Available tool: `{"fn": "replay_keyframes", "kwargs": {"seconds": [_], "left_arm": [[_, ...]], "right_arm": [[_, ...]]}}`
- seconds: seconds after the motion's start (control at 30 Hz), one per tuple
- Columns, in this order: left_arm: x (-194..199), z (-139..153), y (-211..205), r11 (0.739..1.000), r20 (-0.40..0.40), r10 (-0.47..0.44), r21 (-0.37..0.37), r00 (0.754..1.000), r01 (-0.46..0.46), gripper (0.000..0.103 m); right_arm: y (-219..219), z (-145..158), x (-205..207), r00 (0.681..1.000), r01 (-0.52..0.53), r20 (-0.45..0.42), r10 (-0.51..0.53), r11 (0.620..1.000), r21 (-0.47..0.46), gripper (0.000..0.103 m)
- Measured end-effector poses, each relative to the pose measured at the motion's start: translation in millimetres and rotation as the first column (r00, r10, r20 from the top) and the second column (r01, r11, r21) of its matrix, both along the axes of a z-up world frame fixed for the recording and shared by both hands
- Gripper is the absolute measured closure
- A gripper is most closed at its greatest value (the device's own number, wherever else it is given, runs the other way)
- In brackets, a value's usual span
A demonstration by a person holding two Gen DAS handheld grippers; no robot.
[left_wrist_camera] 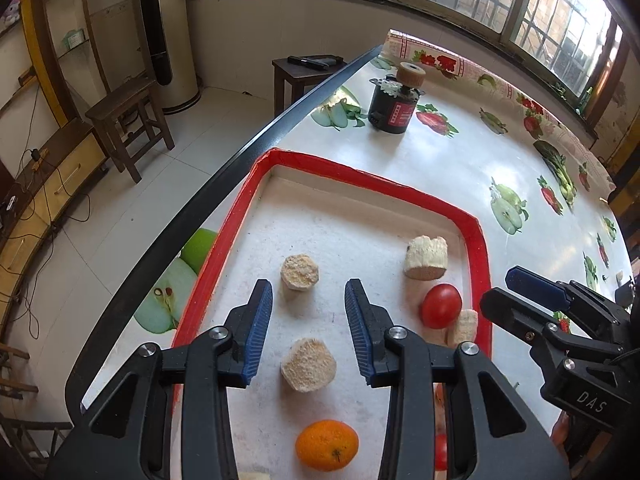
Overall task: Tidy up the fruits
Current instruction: 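Carry the cork disc and porous block into the red tray and release both, then grasp a dark plum with the left tool while the right tool grasps a yellow-green fruit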
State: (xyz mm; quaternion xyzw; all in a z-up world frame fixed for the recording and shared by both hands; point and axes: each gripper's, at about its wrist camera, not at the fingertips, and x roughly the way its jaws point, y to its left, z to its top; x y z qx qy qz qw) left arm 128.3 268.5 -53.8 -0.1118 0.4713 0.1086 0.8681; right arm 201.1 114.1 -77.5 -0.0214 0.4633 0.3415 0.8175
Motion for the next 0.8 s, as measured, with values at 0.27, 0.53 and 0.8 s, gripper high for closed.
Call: {"fn": "replay_keyframes", "kwargs": {"seconds": [0.27, 0.53, 0.8], "left_arm": [[-33, 18, -39, 0.997, 0.059, -0.075, -0.030, 0.995, 0.077, 0.068], [-58, 23, -84, 0.986, 0.079, -0.158, -0.040, 0.984, 0.161, 0.068], [-80, 22, -118, 0.973, 0.080, -0.220, -0.048, 0.972, 0.224, 0.068]], "right_arm": [[-56, 19, -32, 0.998, 0.057, 0.016, -0.057, 0.997, 0.043, 0.049], [-108, 24, -65, 0.993, 0.115, 0.025, -0.116, 0.992, 0.050, 0.049], [-152, 23, -87, 0.984, 0.173, 0.027, -0.174, 0.984, 0.049, 0.049]]}}
